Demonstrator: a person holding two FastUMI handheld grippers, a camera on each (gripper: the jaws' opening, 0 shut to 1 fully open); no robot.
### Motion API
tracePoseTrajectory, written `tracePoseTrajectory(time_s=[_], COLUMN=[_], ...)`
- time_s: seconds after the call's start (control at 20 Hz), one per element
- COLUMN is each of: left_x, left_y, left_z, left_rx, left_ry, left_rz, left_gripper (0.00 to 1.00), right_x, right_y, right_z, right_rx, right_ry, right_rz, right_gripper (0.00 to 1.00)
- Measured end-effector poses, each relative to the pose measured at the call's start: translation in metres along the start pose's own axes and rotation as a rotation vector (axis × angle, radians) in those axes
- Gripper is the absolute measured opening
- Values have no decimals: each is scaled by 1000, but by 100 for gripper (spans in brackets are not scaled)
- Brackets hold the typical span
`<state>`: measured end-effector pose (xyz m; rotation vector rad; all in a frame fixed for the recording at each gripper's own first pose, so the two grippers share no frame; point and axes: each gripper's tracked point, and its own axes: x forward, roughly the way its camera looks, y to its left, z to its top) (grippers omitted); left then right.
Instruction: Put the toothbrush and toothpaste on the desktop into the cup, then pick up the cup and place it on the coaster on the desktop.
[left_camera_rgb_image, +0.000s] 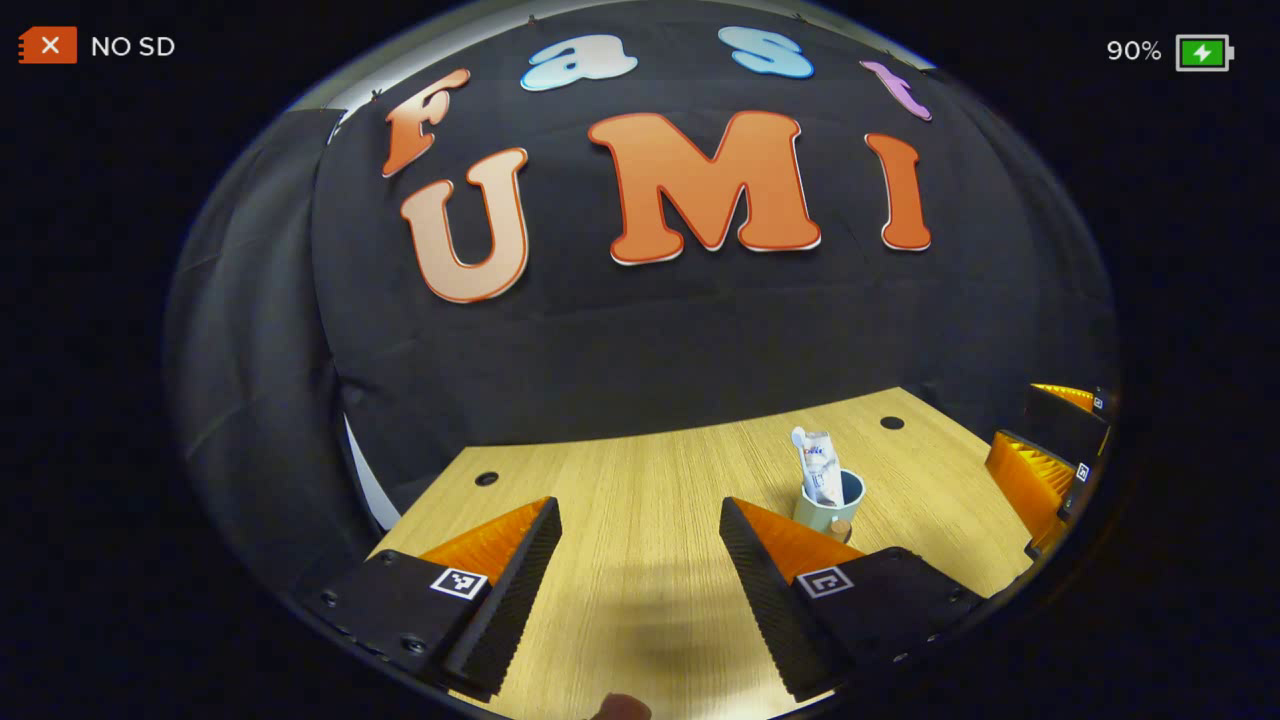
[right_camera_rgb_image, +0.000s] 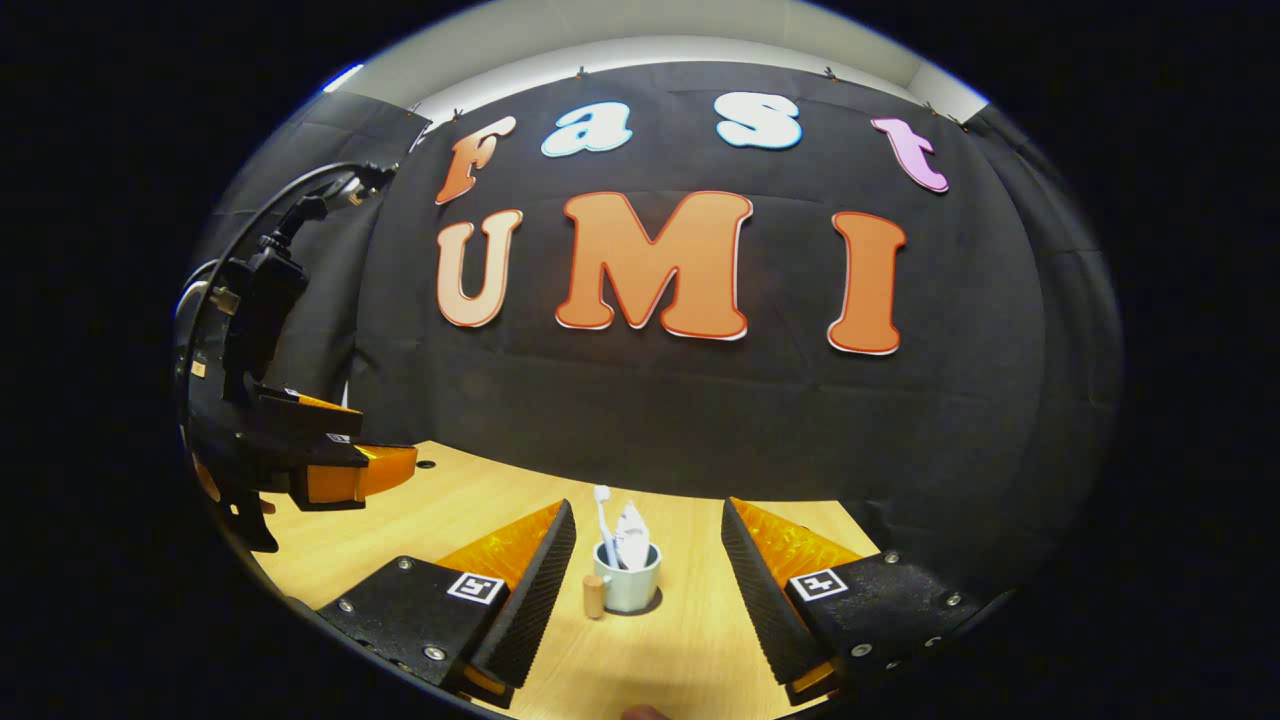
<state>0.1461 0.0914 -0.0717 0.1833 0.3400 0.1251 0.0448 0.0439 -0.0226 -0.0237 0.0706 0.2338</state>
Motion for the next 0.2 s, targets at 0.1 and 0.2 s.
tracePoseTrajectory(time_s=[0.1,0.2], left_x=[-3,-13], left_y=[5,10], left_z=[5,13], left_rx=[-6,-19], left_ry=[-51,-105], left_rz=[3,9], left_gripper=[96,96], right_x=[9,16], right_y=[11,17], right_z=[10,21], right_rx=[-3,2], right_ry=[-37,-72], right_rz=[7,13], right_gripper=[88,89])
